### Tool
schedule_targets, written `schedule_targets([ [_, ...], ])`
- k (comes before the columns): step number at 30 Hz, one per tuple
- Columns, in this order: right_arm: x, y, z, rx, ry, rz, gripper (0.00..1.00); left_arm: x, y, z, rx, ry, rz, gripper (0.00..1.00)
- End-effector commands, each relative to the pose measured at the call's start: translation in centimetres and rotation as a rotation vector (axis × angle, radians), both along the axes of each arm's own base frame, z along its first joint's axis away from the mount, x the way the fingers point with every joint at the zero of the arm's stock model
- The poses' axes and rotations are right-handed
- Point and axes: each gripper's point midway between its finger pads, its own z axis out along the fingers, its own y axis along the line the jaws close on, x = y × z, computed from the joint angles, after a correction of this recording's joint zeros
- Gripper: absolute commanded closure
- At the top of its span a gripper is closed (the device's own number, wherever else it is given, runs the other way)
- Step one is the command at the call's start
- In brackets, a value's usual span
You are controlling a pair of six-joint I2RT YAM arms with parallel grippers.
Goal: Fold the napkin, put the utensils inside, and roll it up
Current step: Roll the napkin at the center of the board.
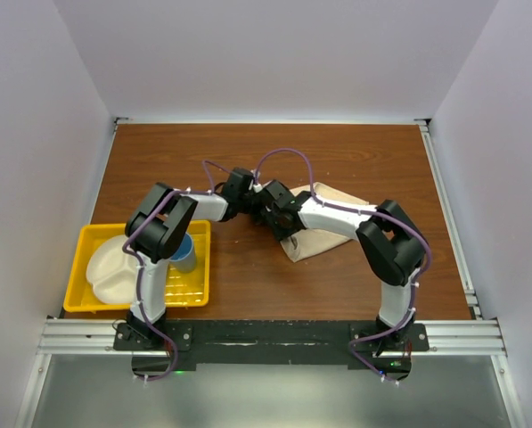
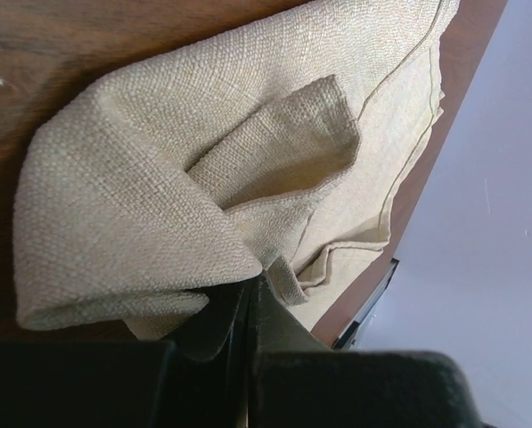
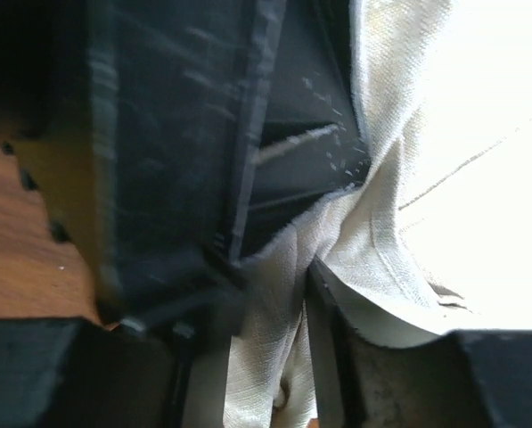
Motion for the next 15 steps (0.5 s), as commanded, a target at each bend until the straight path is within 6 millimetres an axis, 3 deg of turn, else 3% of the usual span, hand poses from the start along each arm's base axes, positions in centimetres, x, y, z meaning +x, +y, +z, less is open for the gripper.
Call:
schedule_targets([
  [1,-1.9,-2.0,-4.6,0.052,0.153,-0.079,0.69,-3.5,4.1,-6.3,0.234,0.155,0.007,1.00],
  [4,-2.9,-2.4,-5.9,0.084,0.227,-0.083,0.79,-2.0,4.0,-4.3,0.240,0.077,-0.023,1.00],
  [5,-3.2,-2.4,-6.1,0.109,0.250,-0.081,0.83,-1.0,3.8,-2.3,0.233,0.025,-0.024,0.97],
  [7,-3.7,-2.3,-6.4,0.193,0.302,-0.078,0.95,0.6,4.3,1.2,0.250,-0.068,-0.034,0.87],
  [8,-3.9,-2.2,-6.5,0.220,0.318,-0.074,0.98,1.3,5.0,2.4,0.260,-0.098,-0.022,0.76],
  [10,-3.8,-2.1,-6.6,0.266,0.336,-0.062,1.00,2.6,5.7,6.0,0.258,-0.191,-0.013,0.67],
  [13,-4.1,-1.1,-6.7,0.393,0.398,-0.029,1.00,3.0,8.1,8.4,0.308,-0.217,0.019,0.58],
  [15,-4.3,-0.7,-6.5,0.473,0.447,-0.017,1.00,3.1,9.5,9.0,0.335,-0.208,0.054,0.53],
])
